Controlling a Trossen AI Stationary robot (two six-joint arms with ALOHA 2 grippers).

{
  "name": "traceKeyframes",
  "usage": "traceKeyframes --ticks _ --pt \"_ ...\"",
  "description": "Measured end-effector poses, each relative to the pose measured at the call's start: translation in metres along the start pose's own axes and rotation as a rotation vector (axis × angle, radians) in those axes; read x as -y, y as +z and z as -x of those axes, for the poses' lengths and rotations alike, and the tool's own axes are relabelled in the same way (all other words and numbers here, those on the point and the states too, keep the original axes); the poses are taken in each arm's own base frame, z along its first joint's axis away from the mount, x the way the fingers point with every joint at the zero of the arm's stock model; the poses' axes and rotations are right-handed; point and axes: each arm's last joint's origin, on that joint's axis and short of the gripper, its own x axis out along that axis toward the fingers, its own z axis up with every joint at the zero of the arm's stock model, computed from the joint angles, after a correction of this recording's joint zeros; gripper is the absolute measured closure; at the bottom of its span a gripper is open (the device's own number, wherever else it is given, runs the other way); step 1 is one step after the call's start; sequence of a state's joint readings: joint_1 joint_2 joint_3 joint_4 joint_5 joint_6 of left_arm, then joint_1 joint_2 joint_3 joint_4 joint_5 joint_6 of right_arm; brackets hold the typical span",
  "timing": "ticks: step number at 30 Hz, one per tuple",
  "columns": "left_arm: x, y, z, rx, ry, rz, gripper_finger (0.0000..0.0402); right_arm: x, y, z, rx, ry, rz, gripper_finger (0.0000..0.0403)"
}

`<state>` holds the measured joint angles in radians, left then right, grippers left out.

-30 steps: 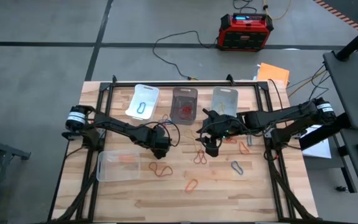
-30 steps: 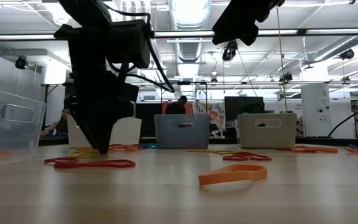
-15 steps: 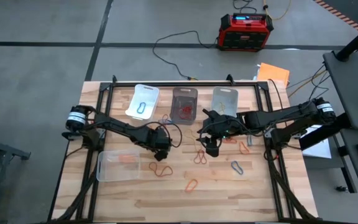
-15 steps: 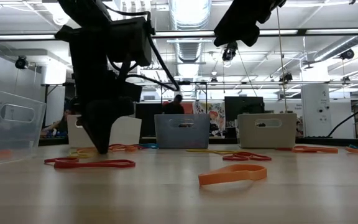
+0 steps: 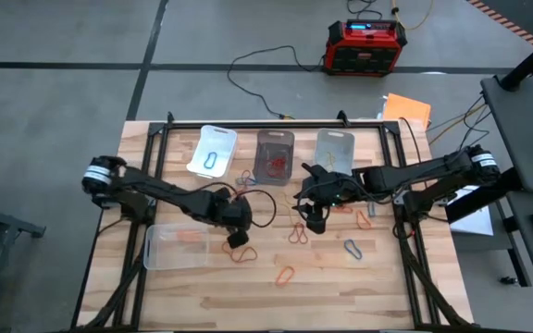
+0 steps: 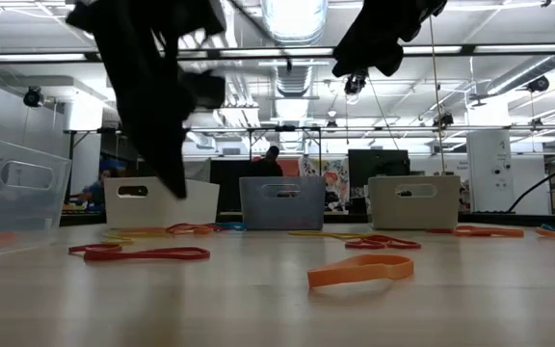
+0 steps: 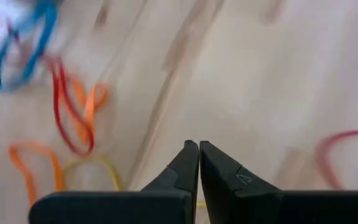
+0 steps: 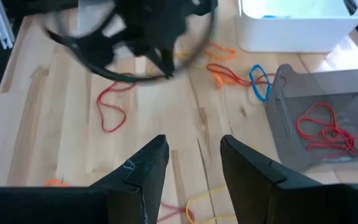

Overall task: Sort rubber bands into baskets
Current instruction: Put the yellow rubber band into the gray bin

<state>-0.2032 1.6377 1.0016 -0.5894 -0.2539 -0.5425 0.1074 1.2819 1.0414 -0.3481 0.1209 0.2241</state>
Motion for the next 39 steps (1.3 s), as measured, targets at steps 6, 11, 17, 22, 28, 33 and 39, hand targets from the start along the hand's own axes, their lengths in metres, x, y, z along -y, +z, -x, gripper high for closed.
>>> traceKeyframes --ticks 6,11,17,22,28,33,39 --pt "-0.004 0.001 0.033 0.09 -0.05 -0.031 0.0401 0.003 -0.017 -0.012 0.026 -0.007 0.007 0.0269" --pt "-0.014 -0.006 0.036 0.033 0.024 0.124 0.0402 0.005 -0.027 -0.016 0.005 -0.011 -0.035 0.0269" --pt "-0.017 -0.011 0.014 -0.047 0.138 0.22 0.0389 0.004 -0.026 -0.017 0.036 -0.003 -0.03 0.026" --pt "-0.019 -0.015 -0.009 -0.149 0.193 0.232 0.0347 0.004 -0.023 -0.017 0.063 0.004 -0.022 0.0254" --pt "-0.027 -0.018 -0.029 -0.227 0.265 0.254 0.0295 0.003 -0.023 -0.017 0.063 0.005 -0.02 0.0258" --pt "-0.027 -0.019 -0.035 -0.256 0.273 0.266 0.0277 0.003 -0.023 -0.017 0.062 0.006 -0.019 0.0257" --pt "-0.028 -0.023 -0.038 -0.287 0.296 0.266 0.0279 0.003 -0.023 -0.017 0.062 0.006 -0.019 0.0249"
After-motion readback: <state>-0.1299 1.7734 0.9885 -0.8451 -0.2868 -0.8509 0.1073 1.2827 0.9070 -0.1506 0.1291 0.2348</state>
